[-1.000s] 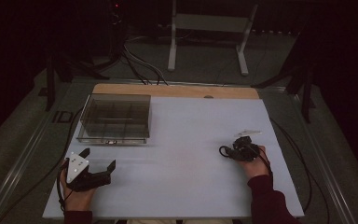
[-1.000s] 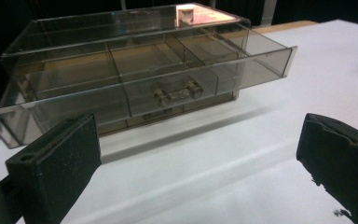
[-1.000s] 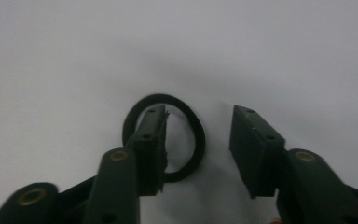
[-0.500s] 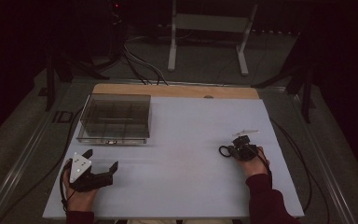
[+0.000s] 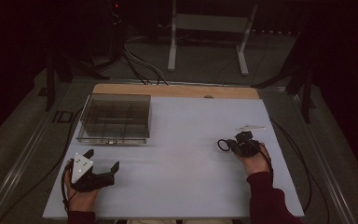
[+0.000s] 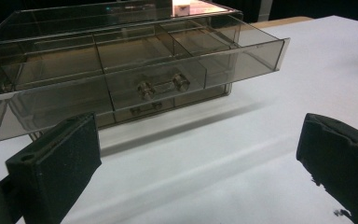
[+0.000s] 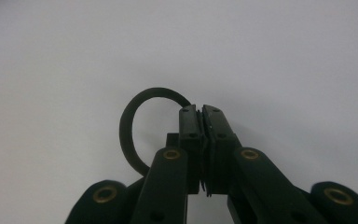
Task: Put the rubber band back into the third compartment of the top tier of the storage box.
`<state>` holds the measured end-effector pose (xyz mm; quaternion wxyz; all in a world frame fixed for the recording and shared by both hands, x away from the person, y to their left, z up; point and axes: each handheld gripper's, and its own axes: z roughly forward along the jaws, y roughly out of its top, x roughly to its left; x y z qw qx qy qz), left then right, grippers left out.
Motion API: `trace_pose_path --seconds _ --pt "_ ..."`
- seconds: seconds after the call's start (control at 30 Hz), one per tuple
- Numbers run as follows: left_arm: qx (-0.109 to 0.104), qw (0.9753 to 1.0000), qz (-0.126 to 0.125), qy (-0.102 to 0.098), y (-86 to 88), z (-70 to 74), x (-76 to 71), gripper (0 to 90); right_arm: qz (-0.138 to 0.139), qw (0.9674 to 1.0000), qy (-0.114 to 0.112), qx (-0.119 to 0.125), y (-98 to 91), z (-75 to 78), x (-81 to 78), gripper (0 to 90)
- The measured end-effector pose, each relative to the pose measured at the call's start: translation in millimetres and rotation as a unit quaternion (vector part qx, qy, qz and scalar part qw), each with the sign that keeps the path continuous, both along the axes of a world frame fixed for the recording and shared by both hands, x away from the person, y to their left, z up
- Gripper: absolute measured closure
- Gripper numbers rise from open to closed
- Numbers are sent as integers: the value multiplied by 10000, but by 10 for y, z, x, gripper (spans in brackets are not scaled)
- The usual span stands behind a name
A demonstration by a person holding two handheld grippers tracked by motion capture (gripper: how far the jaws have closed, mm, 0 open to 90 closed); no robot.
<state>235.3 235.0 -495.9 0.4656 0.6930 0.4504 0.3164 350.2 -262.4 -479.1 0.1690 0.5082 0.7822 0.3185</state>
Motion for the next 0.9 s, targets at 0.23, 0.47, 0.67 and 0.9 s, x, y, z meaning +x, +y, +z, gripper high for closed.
trace_pose_path --seconds 0.23,0.47,0.67,0.9 --pt "-33 10000 -15 31 -5 -5 3 6 54 9997 -130 206 37 142 21 883" --pt "-11 10000 3 8 -6 -5 -2 6 89 9992 -287 268 87 286 46 883" --pt "-16 10000 8 -6 -2 -9 -4 6 139 9983 -426 370 166 401 89 883" --pt "16 10000 -2 -6 -17 -13 -2 6 174 9973 -502 516 237 482 119 882"
